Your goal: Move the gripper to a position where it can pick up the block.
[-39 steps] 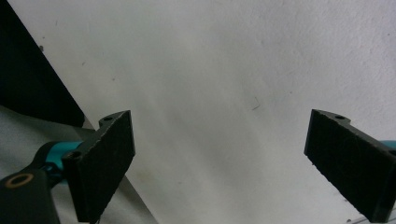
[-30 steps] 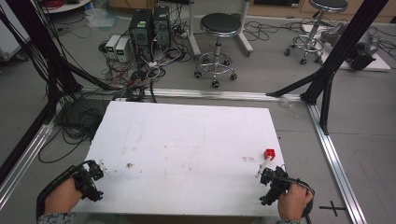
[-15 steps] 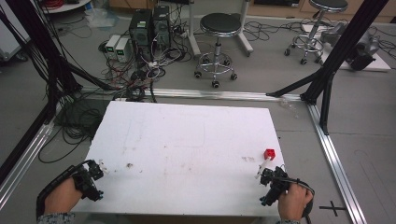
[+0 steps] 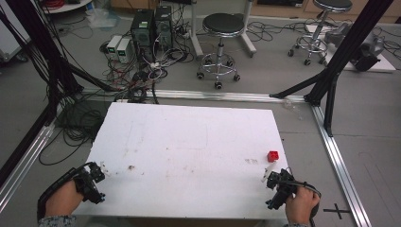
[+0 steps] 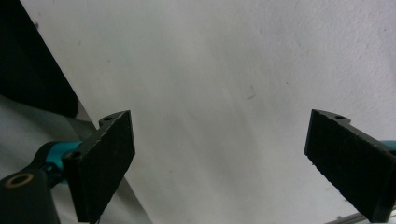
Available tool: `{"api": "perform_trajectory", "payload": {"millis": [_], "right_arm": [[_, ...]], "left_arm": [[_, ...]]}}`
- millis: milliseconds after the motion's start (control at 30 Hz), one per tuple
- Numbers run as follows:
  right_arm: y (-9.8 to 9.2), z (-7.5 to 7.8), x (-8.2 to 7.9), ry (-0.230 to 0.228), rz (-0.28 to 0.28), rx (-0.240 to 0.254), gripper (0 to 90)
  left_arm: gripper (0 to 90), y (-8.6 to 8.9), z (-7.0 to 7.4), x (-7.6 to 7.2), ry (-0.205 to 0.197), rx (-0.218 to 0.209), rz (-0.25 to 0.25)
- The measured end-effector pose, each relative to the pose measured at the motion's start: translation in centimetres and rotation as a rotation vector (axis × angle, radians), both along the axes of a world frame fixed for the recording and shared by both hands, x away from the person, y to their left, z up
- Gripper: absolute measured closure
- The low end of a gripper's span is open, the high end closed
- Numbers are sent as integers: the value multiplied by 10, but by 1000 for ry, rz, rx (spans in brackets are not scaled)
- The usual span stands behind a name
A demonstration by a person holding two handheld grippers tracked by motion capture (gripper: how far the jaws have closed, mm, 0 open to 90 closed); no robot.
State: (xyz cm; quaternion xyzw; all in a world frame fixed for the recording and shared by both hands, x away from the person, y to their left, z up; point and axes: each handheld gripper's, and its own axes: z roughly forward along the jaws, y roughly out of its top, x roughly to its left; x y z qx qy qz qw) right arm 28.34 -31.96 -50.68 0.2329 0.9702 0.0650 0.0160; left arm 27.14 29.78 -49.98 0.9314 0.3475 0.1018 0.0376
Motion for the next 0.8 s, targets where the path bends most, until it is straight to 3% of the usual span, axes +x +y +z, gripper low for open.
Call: {"api": "perform_trajectory", "payload": {"millis": [67,167,300,600,800], "right_arm": [[-5,-2,1,7,63,-6,78],[-12,-3,3,12,96,-13,78],[-25,-3,6,14,124,4,78],[-52,1,17,-32,189,9,78],[-68,4,30,-49,238,-25,78]], "left_arm": [[217,0,0,0,0,-2,0],[218,0,0,0,-2,-7,0],[218,0,0,0,-2,-15,-4],[218,-1,-1,1,-2,-15,-8],[219,-1,-2,0,-7,-14,-8]]}}
